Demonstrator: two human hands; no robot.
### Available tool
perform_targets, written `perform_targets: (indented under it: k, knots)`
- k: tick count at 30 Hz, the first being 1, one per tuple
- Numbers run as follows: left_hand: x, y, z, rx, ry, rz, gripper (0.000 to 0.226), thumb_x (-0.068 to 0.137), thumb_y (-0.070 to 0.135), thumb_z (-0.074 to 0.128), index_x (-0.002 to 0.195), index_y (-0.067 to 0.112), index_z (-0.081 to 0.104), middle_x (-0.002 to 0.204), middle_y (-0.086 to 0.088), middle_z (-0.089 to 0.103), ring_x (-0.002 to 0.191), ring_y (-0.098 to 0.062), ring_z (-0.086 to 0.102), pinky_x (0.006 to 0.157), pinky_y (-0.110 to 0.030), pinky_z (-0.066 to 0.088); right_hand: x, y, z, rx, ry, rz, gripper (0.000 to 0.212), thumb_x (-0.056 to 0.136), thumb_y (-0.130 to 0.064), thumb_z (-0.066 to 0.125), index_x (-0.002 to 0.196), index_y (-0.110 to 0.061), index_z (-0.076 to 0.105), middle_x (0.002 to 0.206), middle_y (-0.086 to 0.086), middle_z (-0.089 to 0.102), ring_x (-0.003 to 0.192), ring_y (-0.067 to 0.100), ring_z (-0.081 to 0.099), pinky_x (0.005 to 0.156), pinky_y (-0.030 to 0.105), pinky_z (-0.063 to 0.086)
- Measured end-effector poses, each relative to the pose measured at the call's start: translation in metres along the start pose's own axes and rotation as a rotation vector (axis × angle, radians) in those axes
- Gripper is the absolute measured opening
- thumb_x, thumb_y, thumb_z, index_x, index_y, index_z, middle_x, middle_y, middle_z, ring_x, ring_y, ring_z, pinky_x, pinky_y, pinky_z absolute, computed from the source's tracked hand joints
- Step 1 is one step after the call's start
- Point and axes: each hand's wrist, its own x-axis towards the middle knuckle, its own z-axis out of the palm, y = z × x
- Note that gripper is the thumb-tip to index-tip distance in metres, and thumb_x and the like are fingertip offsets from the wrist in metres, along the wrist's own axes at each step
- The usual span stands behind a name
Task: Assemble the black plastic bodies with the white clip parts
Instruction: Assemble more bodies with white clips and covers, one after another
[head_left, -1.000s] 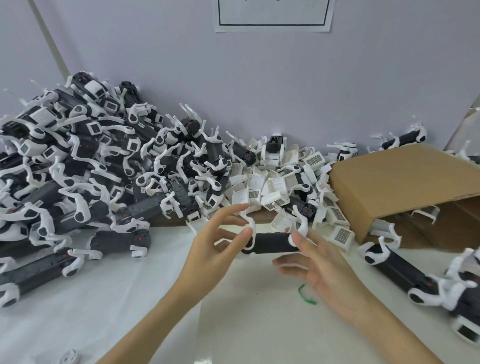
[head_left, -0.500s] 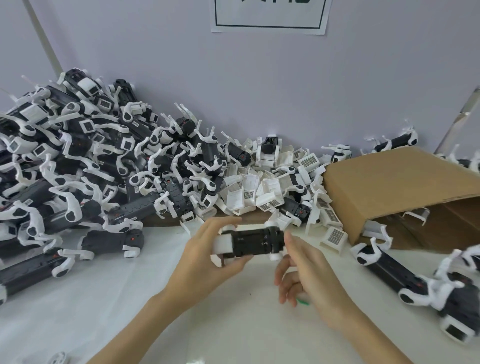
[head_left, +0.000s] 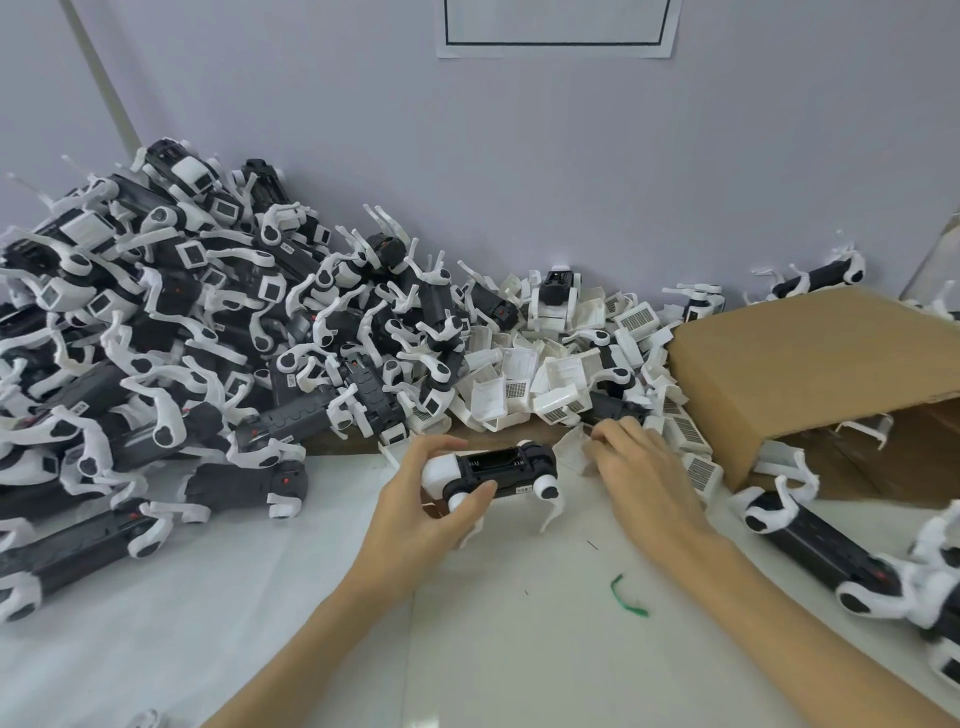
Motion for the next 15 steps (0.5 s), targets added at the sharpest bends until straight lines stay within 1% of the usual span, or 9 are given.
perform_targets:
  k: [2,4,6,8,9,10,11,13,15]
  knots:
    - [0.0,-0.001,0.0,0.003,-0.016,-0.006,0.039,0.093,0.026,0.081,0.123,0.036,0.058,0.076,0.001,0.071,0.055,-0.02,0.062,0.054,-0.023,0.049,0.002,0.004,0.001,0.041,0.055,0.029,0.037,0.089,0.004,0.059,0.119,-0.014,0.07,0.117,0.002,0.062,0.112,0.027,0.056,0.095,0.037,0.044]
    - [0.0,-0.001,0.0,0.016,-0.027,-0.006,0.042,0.089,0.034,0.081,0.123,0.037,0.057,0.08,0.004,0.072,0.057,-0.019,0.064,0.055,-0.024,0.049,-0.003,0.007,0.006,0.175,0.225,0.063,0.018,0.084,-0.001,0.08,0.099,-0.009,0.075,0.107,0.006,0.064,0.099,0.031,0.06,0.087,0.041,0.05]
    - [0.0,-0.001,0.0,0.023,-0.036,-0.008,0.041,0.089,0.034,0.081,0.123,0.037,0.057,0.08,0.004,0.072,0.058,-0.018,0.065,0.056,-0.024,0.049,-0.011,0.007,0.01,0.276,0.363,0.079,0.014,0.084,-0.009,0.085,0.091,-0.008,0.073,0.115,0.008,0.064,0.103,0.031,0.06,0.09,0.044,0.051]
    - [-0.001,-0.001,0.0,0.031,-0.044,-0.007,0.039,0.093,0.03,0.082,0.123,0.036,0.057,0.077,0.006,0.072,0.058,-0.016,0.066,0.056,-0.022,0.049,-0.02,0.004,0.01,0.427,0.403,0.119,0.016,0.087,-0.013,0.083,0.087,-0.013,0.066,0.132,0.005,0.063,0.121,0.026,0.058,0.1,0.039,0.047]
    - [-0.001,-0.001,0.0,0.036,-0.049,-0.004,0.039,0.094,0.028,0.082,0.122,0.036,0.057,0.076,0.008,0.071,0.058,-0.014,0.066,0.056,-0.02,0.049,-0.023,0.002,0.009,0.527,0.403,0.158,0.021,0.088,-0.015,0.082,0.087,-0.018,0.061,0.135,0.0,0.063,0.125,0.022,0.058,0.1,0.034,0.046]
    - [-0.002,0.0,0.001,0.043,-0.055,-0.002,0.038,0.094,0.028,0.082,0.122,0.037,0.058,0.076,0.01,0.071,0.058,-0.013,0.066,0.056,-0.019,0.048,-0.026,0.0,0.006,0.637,0.399,0.204,0.025,0.089,-0.018,0.081,0.09,-0.024,0.057,0.131,-0.007,0.066,0.123,0.017,0.062,0.097,0.03,0.046]
    - [-0.002,0.0,0.0,0.052,-0.059,0.002,0.038,0.094,0.028,0.082,0.121,0.038,0.058,0.076,0.013,0.071,0.058,-0.012,0.065,0.056,-0.018,0.048,-0.027,-0.003,0.003,0.766,0.39,0.255,0.03,0.088,-0.02,0.082,0.095,-0.029,0.055,0.122,-0.016,0.068,0.114,0.013,0.067,0.092,0.026,0.048]
    - [-0.004,0.002,0.0,0.061,-0.075,0.002,0.037,0.093,0.031,0.083,0.12,0.04,0.059,0.077,0.015,0.07,0.059,-0.012,0.066,0.056,-0.019,0.048,-0.028,-0.008,-0.003,1.083,0.349,0.35,0.045,0.086,-0.02,0.084,0.113,-0.038,0.053,0.111,-0.021,0.066,0.092,0.011,0.073,0.085,0.024,0.053]
    - [-0.005,0.003,0.001,0.063,-0.099,-0.002,0.039,0.091,0.035,0.083,0.121,0.04,0.058,0.077,0.013,0.07,0.06,-0.013,0.066,0.057,-0.022,0.05,-0.029,-0.01,-0.009,1.268,0.353,0.389,0.061,0.087,-0.02,0.084,0.133,-0.044,0.051,0.11,-0.021,0.064,0.088,0.012,0.073,0.083,0.023,0.056]
